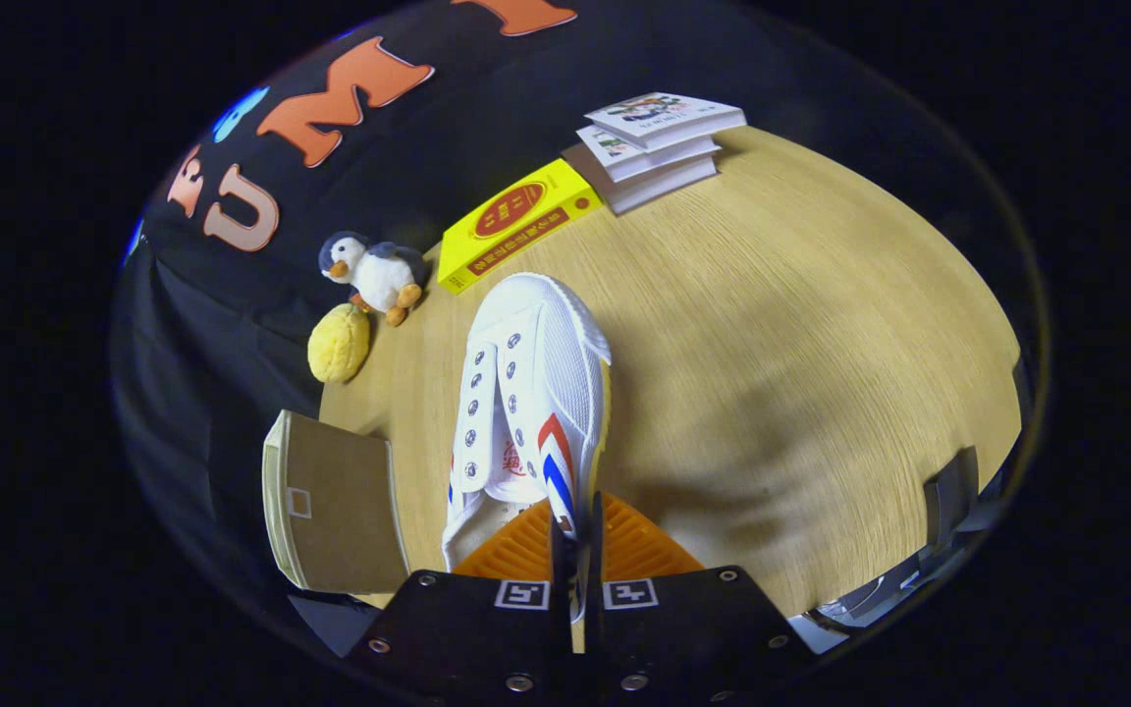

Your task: Open the storage box then place both shoes into the box .Put the left shoe in first, then the right shoe, with the right side of both shoes facing outward in a uniform manner.

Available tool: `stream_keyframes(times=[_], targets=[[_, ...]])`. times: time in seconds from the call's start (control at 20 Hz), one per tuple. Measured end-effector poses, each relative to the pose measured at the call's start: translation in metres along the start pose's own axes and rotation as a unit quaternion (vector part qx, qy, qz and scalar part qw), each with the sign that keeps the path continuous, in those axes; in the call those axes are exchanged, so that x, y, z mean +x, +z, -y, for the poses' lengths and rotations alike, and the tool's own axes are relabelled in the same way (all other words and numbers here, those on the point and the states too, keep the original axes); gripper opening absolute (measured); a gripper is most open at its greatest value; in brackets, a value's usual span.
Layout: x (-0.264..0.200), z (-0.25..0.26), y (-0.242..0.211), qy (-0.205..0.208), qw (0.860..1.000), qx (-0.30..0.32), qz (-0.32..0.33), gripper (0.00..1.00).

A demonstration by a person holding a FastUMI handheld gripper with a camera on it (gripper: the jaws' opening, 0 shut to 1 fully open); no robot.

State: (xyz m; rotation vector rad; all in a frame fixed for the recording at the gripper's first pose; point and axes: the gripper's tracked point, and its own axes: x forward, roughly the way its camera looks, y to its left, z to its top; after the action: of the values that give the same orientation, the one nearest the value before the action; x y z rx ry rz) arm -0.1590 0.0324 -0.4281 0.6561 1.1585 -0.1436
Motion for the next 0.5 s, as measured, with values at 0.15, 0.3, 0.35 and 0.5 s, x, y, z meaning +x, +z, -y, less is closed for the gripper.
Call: stream_keyframes(times=[0.15, 0.3, 0.35, 0.5], targets=[[-0.012, -0.049, 0.005, 0.024, 0.999, -0.023, 0.0, 0.05], [-0.021, -0.099, 0.003, 0.043, 0.998, -0.051, -0.005, 0.05], [-0.024, -0.117, 0.002, 0.049, 0.997, -0.063, -0.007, 0.05], [-0.032, -0.174, -0.01, 0.074, 0.993, -0.091, -0.017, 0.05]])
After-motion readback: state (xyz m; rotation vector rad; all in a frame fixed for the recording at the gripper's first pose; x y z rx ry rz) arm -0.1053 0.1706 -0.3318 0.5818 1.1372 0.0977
